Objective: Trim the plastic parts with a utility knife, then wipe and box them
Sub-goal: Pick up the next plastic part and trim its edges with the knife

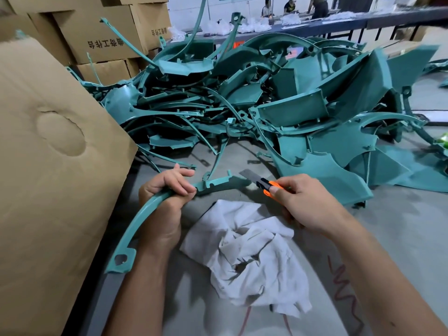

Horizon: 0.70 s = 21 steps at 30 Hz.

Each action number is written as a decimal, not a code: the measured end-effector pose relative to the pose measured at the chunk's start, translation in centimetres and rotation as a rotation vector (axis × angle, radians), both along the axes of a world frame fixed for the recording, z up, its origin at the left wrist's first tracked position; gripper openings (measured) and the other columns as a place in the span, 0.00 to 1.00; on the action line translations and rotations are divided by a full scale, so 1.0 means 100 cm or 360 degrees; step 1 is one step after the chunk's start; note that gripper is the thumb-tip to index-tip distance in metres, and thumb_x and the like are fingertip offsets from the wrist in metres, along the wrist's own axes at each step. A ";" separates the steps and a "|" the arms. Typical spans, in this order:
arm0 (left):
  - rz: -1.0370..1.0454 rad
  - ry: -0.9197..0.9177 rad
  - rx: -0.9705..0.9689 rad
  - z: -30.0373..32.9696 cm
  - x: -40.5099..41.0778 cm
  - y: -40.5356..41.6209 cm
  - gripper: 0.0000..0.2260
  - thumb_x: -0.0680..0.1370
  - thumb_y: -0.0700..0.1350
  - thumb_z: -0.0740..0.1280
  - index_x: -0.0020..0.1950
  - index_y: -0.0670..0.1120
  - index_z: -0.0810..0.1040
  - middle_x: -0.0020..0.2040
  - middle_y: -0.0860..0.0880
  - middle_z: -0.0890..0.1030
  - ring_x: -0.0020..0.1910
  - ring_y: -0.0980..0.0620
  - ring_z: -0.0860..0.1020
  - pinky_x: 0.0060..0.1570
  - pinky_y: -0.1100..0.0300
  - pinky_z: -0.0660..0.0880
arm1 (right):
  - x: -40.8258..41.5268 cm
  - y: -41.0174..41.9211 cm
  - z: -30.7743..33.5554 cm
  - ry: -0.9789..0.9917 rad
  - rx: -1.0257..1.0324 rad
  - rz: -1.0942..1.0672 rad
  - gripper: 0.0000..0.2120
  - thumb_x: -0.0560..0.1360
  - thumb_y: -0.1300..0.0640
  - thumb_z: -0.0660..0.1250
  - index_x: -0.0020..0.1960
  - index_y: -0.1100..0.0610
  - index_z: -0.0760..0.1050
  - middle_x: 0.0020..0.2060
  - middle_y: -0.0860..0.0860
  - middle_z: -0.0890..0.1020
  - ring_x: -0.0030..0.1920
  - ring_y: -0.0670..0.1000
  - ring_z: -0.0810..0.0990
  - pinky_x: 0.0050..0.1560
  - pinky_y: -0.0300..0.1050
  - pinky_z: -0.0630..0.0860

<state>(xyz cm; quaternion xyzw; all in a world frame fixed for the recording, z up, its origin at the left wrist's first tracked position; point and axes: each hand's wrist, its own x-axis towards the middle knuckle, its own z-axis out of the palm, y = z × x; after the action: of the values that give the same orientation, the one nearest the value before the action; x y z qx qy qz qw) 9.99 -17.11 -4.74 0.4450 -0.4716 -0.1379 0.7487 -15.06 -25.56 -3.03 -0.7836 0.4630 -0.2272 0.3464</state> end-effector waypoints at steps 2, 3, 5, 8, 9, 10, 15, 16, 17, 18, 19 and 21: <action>0.0003 -0.0016 0.0009 -0.001 0.001 -0.001 0.23 0.64 0.23 0.67 0.30 0.53 0.76 0.32 0.53 0.80 0.47 0.49 0.82 0.71 0.53 0.70 | 0.004 0.002 0.002 -0.0083 -0.0124 -0.0015 0.14 0.84 0.50 0.64 0.41 0.49 0.79 0.29 0.54 0.80 0.32 0.56 0.77 0.35 0.52 0.75; 0.0004 -0.0029 0.0013 -0.002 0.001 -0.001 0.23 0.64 0.23 0.67 0.30 0.53 0.76 0.32 0.53 0.80 0.47 0.49 0.83 0.71 0.53 0.70 | 0.007 0.005 0.002 -0.0153 -0.0146 0.0027 0.14 0.84 0.51 0.64 0.40 0.47 0.79 0.30 0.55 0.80 0.33 0.56 0.78 0.37 0.53 0.76; 0.0004 -0.0037 -0.0003 -0.002 -0.001 -0.001 0.23 0.63 0.22 0.67 0.30 0.52 0.76 0.32 0.52 0.80 0.48 0.48 0.83 0.70 0.52 0.71 | 0.014 0.010 0.003 -0.0183 -0.0160 0.0106 0.17 0.84 0.51 0.64 0.36 0.43 0.76 0.30 0.54 0.80 0.33 0.56 0.77 0.38 0.52 0.76; -0.0007 0.0011 -0.0048 -0.001 0.000 -0.001 0.22 0.62 0.23 0.68 0.30 0.52 0.76 0.32 0.52 0.80 0.49 0.45 0.83 0.67 0.54 0.73 | 0.013 0.008 -0.001 -0.0063 -0.0140 0.0049 0.16 0.84 0.50 0.65 0.37 0.45 0.78 0.30 0.52 0.80 0.33 0.54 0.77 0.40 0.52 0.76; -0.0017 0.0040 -0.0066 0.000 0.001 -0.001 0.22 0.62 0.23 0.68 0.30 0.52 0.76 0.32 0.52 0.80 0.50 0.44 0.83 0.65 0.55 0.73 | 0.011 0.005 -0.003 0.0004 -0.0125 -0.0008 0.14 0.84 0.50 0.65 0.40 0.49 0.80 0.30 0.52 0.80 0.34 0.54 0.79 0.40 0.52 0.76; -0.0033 0.0064 -0.0076 0.001 0.001 -0.001 0.22 0.62 0.23 0.68 0.30 0.51 0.76 0.32 0.52 0.79 0.51 0.43 0.83 0.64 0.55 0.74 | 0.009 0.002 -0.004 0.0064 -0.0099 -0.0063 0.14 0.83 0.49 0.65 0.42 0.52 0.80 0.30 0.52 0.80 0.35 0.55 0.80 0.39 0.52 0.76; -0.0156 0.0242 -0.0121 0.003 -0.001 0.002 0.22 0.61 0.22 0.64 0.29 0.51 0.76 0.32 0.53 0.78 0.54 0.46 0.82 0.60 0.57 0.76 | 0.005 -0.004 -0.012 0.0375 -0.0216 -0.0336 0.13 0.83 0.47 0.63 0.44 0.52 0.80 0.32 0.51 0.80 0.36 0.57 0.80 0.34 0.48 0.71; -0.0183 0.0300 -0.0139 0.003 0.001 0.003 0.23 0.61 0.22 0.63 0.29 0.52 0.75 0.32 0.53 0.78 0.54 0.47 0.82 0.60 0.58 0.76 | 0.005 -0.004 -0.012 0.0288 -0.0259 -0.0397 0.12 0.83 0.48 0.63 0.45 0.52 0.80 0.31 0.50 0.79 0.36 0.56 0.79 0.33 0.48 0.69; -0.0201 0.0361 -0.0156 0.003 0.003 0.003 0.23 0.61 0.21 0.63 0.29 0.52 0.75 0.32 0.54 0.78 0.54 0.48 0.81 0.60 0.58 0.75 | 0.005 -0.003 -0.011 0.0136 -0.0307 -0.0439 0.12 0.83 0.48 0.64 0.45 0.52 0.80 0.29 0.50 0.78 0.34 0.55 0.78 0.32 0.48 0.67; -0.0212 0.0434 -0.0164 0.003 0.005 0.004 0.24 0.62 0.20 0.62 0.29 0.52 0.75 0.33 0.54 0.77 0.55 0.49 0.81 0.60 0.58 0.75 | 0.006 -0.003 -0.010 -0.0040 -0.0355 -0.0451 0.13 0.83 0.49 0.64 0.44 0.53 0.80 0.27 0.49 0.77 0.32 0.54 0.76 0.32 0.48 0.66; -0.0222 0.0519 -0.0164 0.002 0.007 0.004 0.25 0.63 0.19 0.61 0.29 0.52 0.75 0.32 0.54 0.77 0.55 0.49 0.81 0.61 0.58 0.75 | 0.009 -0.001 -0.009 -0.0221 -0.0377 -0.0434 0.13 0.83 0.50 0.64 0.43 0.55 0.79 0.27 0.51 0.76 0.32 0.53 0.75 0.32 0.50 0.67; -0.0220 0.0670 -0.0143 0.000 0.008 0.003 0.28 0.65 0.17 0.57 0.27 0.51 0.75 0.31 0.54 0.76 0.55 0.50 0.81 0.62 0.56 0.74 | 0.015 0.005 -0.006 -0.0474 -0.0348 -0.0328 0.14 0.84 0.52 0.64 0.41 0.55 0.78 0.28 0.52 0.77 0.31 0.50 0.72 0.36 0.48 0.69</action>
<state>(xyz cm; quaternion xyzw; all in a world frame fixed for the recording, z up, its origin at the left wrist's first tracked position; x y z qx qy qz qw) 10.81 -16.86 -4.74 0.3393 -0.3400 -0.2576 0.8384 -13.53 -25.05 -3.66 -0.7229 0.4568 -0.4236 0.2988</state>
